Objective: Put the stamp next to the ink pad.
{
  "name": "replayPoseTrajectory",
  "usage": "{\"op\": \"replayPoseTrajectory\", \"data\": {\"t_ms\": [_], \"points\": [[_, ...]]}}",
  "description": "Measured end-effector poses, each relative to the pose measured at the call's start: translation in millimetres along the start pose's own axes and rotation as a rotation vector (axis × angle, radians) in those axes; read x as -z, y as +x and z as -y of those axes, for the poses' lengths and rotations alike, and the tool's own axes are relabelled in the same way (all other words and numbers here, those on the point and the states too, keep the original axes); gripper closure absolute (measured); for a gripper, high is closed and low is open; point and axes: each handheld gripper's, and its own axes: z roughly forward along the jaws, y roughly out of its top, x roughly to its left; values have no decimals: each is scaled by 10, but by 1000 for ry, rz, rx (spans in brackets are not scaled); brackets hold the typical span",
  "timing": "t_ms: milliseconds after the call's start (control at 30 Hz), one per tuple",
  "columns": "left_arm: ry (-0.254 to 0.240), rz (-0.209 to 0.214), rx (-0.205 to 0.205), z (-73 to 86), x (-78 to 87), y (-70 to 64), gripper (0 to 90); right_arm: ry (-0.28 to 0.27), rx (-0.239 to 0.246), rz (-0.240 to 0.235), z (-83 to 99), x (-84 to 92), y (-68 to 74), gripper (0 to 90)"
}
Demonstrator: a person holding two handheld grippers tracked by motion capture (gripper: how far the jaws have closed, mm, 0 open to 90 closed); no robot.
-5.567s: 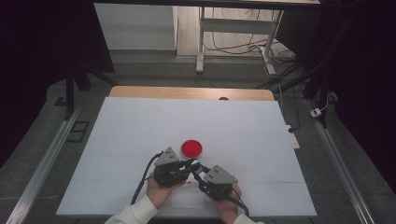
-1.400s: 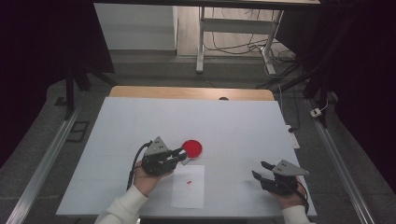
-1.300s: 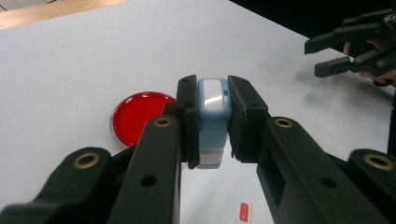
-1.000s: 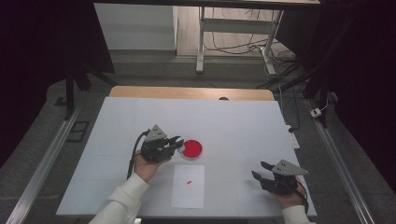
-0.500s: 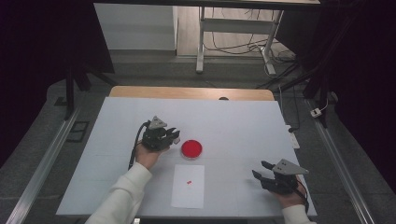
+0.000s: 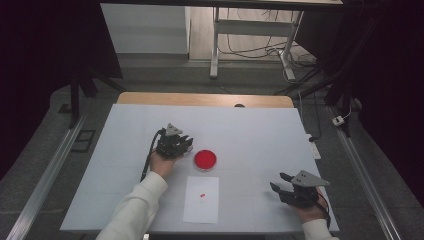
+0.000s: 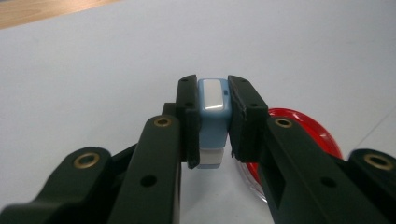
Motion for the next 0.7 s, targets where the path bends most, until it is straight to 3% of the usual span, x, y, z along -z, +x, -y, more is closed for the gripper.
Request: {"op": "replayPoseTrajectory", "data": {"t_ms": [467,700], "points": [[33,-6,-47,37,-116,-41,746,11,9,-4,3,-20,9,447],[49,-3,-49,56,-132,-44,742,13,8,-6,4,-22,9,445]]}}
